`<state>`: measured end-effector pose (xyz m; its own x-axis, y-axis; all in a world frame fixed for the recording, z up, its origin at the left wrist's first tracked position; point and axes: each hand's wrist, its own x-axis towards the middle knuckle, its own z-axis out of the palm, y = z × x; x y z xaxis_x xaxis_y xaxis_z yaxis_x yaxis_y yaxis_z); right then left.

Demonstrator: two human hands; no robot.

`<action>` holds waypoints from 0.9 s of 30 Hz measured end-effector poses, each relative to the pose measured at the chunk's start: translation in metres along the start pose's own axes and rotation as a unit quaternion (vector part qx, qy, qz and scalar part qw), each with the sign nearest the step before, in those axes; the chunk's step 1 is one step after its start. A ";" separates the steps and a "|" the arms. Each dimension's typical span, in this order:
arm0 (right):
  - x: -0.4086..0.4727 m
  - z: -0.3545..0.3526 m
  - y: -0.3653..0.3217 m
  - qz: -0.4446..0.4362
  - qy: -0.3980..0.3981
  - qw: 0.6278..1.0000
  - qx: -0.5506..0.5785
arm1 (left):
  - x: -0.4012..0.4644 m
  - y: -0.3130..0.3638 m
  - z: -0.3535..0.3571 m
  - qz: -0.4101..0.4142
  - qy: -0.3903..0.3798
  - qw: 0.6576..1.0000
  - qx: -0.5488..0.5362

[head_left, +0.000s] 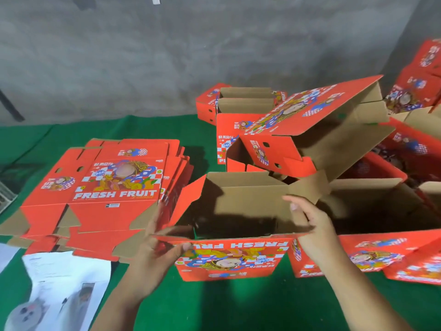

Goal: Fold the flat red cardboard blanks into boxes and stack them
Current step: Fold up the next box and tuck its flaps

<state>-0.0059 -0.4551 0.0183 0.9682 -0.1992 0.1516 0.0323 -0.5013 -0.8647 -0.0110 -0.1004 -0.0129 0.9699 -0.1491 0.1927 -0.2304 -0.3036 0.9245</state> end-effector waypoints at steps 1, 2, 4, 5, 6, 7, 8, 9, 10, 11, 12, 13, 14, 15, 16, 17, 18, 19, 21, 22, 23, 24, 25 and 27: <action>0.000 0.000 -0.002 0.009 0.003 1.000 0.010 | -0.002 0.004 0.001 -0.025 -0.017 0.999 -0.028; 0.000 -0.001 -0.003 0.019 0.006 0.999 0.026 | -0.003 0.008 0.003 -0.044 -0.015 0.998 -0.035; -0.003 0.000 -0.003 0.064 0.003 0.993 0.096 | -0.007 0.014 0.007 -0.069 0.019 0.997 -0.002; -0.005 -0.001 -0.003 0.097 0.002 0.986 0.136 | -0.009 0.017 0.007 -0.085 0.031 0.996 0.004; -0.007 -0.002 -0.005 0.131 -0.006 0.978 0.161 | -0.010 0.023 0.009 -0.108 0.043 0.993 -0.012; -0.008 -0.003 -0.006 0.153 -0.016 0.973 0.170 | -0.009 0.026 0.012 -0.119 0.056 0.991 -0.021; -0.009 -0.005 -0.007 0.159 -0.027 0.972 0.173 | -0.008 0.029 0.015 -0.122 0.077 0.989 -0.014; -0.011 -0.006 -0.007 0.149 -0.037 0.971 0.182 | -0.005 0.028 0.020 -0.116 0.102 0.988 0.012; -0.013 -0.007 -0.006 0.135 -0.046 0.971 0.192 | 0.000 0.027 0.025 -0.113 0.125 0.985 0.036; -0.014 -0.008 -0.005 0.123 -0.052 0.971 0.197 | 0.004 0.026 0.029 -0.111 0.145 0.982 0.055; -0.015 -0.007 -0.005 0.114 -0.061 0.974 0.186 | 0.009 0.027 0.034 -0.111 0.164 0.977 0.073; -0.016 -0.006 -0.006 0.099 -0.067 0.980 0.157 | 0.013 0.027 0.037 -0.106 0.186 0.972 0.099; -0.016 -0.005 -0.008 0.081 -0.069 0.987 0.120 | 0.016 0.027 0.041 -0.097 0.209 0.964 0.135; -0.016 -0.003 -0.008 0.063 -0.065 0.992 0.083 | 0.019 0.027 0.043 -0.084 0.233 0.953 0.176; -0.016 -0.001 -0.007 0.045 -0.057 0.996 0.049 | 0.020 0.028 0.045 -0.070 0.255 0.941 0.213; -0.016 0.001 -0.005 0.028 -0.047 0.998 0.022 | 0.021 0.029 0.046 -0.059 0.275 0.928 0.244; -0.017 0.003 -0.004 0.012 -0.037 0.999 0.002 | 0.021 0.030 0.046 -0.056 0.291 0.917 0.267; -0.018 0.005 -0.003 -0.006 -0.025 1.000 -0.014 | 0.021 0.029 0.046 -0.060 0.302 0.908 0.285; -0.020 0.009 -0.003 -0.044 -0.002 0.998 -0.038 | 0.021 0.028 0.042 -0.081 0.298 0.897 0.315; -0.021 0.010 -0.004 -0.065 0.009 0.997 -0.049 | 0.021 0.027 0.041 -0.091 0.292 0.893 0.329; -0.021 0.011 -0.004 -0.084 0.019 0.994 -0.065 | 0.021 0.025 0.039 -0.090 0.289 0.891 0.340; -0.021 0.012 -0.005 -0.095 0.028 0.991 -0.088 | 0.022 0.022 0.039 -0.070 0.292 0.888 0.350; -0.020 0.013 -0.006 -0.104 0.034 0.987 -0.115 | 0.022 0.018 0.038 -0.033 0.299 0.884 0.359; -0.017 0.014 -0.004 -0.131 0.028 0.977 -0.165 | 0.022 0.013 0.039 0.041 0.308 0.879 0.362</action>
<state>-0.0190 -0.4377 0.0128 0.9215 -0.0689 0.3822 0.1873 -0.7833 -0.5928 0.0044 -0.1448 -0.0092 0.7551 0.2716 0.5967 -0.0749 -0.8684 0.4901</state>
